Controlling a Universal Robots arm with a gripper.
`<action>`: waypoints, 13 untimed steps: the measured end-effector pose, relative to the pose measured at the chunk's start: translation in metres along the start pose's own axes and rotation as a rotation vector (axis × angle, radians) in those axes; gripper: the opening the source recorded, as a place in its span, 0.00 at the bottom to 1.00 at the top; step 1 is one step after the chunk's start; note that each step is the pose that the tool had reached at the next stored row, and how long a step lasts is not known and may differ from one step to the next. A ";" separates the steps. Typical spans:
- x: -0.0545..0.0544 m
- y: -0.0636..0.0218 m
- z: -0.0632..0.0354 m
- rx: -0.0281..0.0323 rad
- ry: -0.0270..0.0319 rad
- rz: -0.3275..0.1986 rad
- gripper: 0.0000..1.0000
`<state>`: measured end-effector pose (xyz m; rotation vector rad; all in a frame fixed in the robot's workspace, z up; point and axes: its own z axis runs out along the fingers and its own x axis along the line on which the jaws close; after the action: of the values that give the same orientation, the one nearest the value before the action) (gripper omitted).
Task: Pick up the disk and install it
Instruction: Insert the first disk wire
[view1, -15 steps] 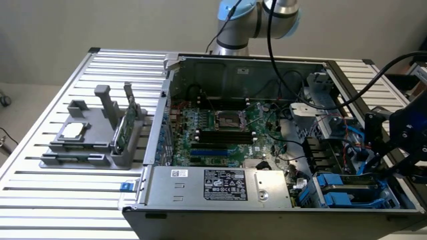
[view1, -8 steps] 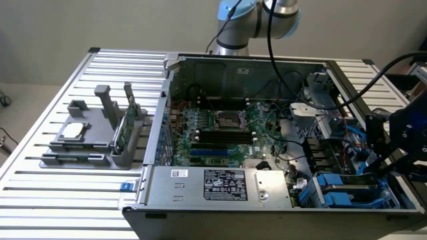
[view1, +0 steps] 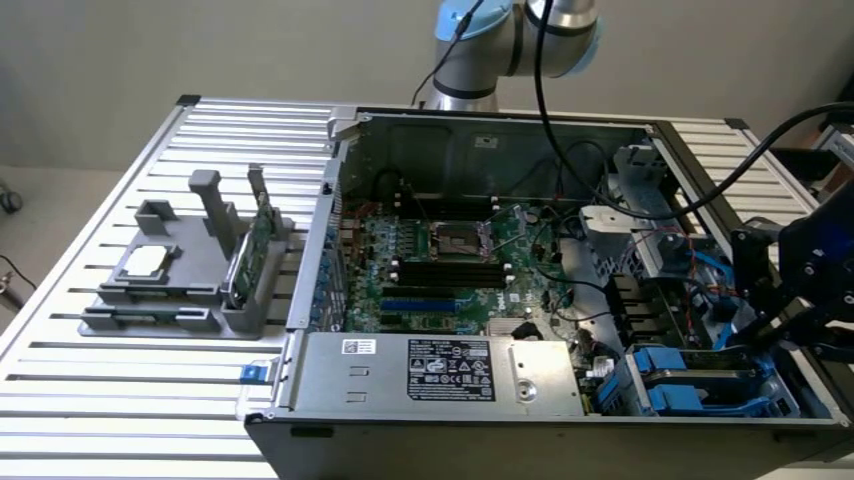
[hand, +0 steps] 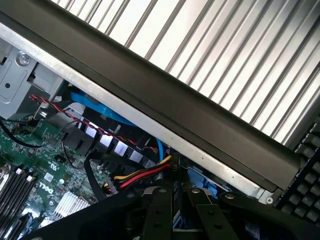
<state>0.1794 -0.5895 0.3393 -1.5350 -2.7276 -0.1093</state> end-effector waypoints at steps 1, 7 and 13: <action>0.000 -0.0003 -0.0001 0.0000 0.0002 0.000 0.16; 0.003 -0.0045 -0.0076 -0.0045 0.0139 0.003 0.16; 0.007 -0.0098 -0.0106 -0.0088 0.0200 0.010 0.16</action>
<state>0.1672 -0.5895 0.3496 -1.5404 -2.7080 -0.1360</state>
